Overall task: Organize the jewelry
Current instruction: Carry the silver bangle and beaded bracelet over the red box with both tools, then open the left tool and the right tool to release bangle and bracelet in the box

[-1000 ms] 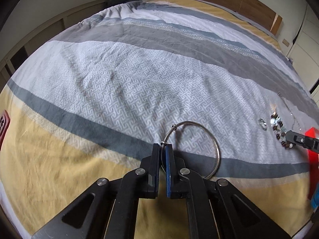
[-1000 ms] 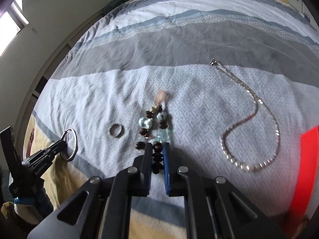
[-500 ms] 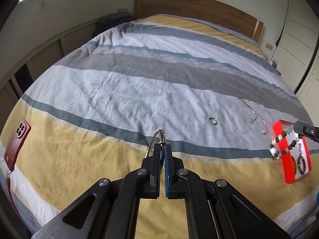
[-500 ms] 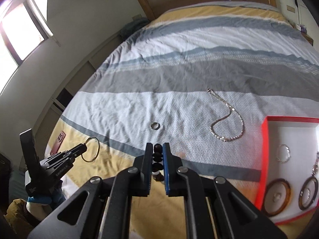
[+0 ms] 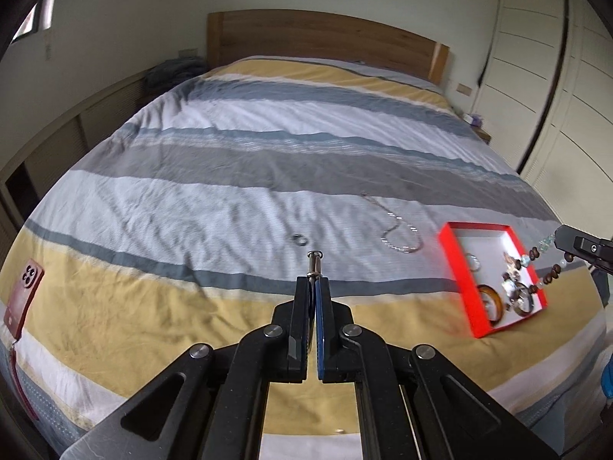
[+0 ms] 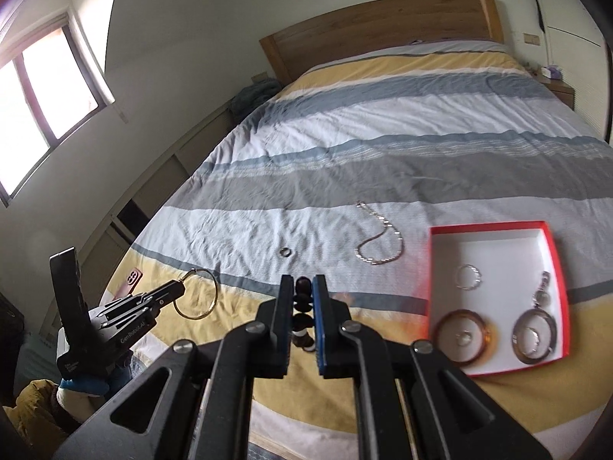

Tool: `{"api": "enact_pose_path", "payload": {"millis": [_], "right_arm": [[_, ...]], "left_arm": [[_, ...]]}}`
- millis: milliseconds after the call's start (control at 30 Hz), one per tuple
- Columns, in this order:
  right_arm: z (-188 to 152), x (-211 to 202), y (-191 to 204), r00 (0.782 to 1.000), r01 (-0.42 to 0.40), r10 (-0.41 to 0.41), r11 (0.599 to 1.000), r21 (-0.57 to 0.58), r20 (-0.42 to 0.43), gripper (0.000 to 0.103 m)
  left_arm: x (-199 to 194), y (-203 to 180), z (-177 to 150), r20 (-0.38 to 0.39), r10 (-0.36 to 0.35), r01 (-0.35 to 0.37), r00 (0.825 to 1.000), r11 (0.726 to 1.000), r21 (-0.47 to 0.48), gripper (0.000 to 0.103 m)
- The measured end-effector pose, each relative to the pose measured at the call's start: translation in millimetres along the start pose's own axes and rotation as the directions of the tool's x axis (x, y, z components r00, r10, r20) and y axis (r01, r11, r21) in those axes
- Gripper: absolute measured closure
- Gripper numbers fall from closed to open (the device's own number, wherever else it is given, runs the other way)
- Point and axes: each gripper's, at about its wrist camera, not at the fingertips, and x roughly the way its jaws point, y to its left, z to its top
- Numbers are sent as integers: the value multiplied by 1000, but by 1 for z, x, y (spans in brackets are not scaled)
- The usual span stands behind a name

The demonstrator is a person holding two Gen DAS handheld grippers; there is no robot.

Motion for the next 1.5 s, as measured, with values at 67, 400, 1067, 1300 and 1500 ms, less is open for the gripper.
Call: {"api": "enact_pose_path", "payload": {"millis": [67,400,1067,1300,1500], "right_arm": [[-3,-14,-17,1000,22,-22,999,24,15,94],[-7,-54,-101,990,133,-138,984,122,35,94],[19,40,-227,984,175,-165,958,227,-64,94],[-13,78,-255,971,211,-176,949,235,-164,94],[-29,84,-263,962,231,-188,946,227,-197,94]], "left_arm": [[1,-20,2,0,-22,22,1000,999,26,100],[29,-137,19,-40,-182,186,983,970,156,100],[169,-268,28,-220,-199,258,955,925,280,100],[195,-274,19,-239,-183,250,954,924,290,100],[210,-269,12,-271,-154,228,950,937,265,100]]}}
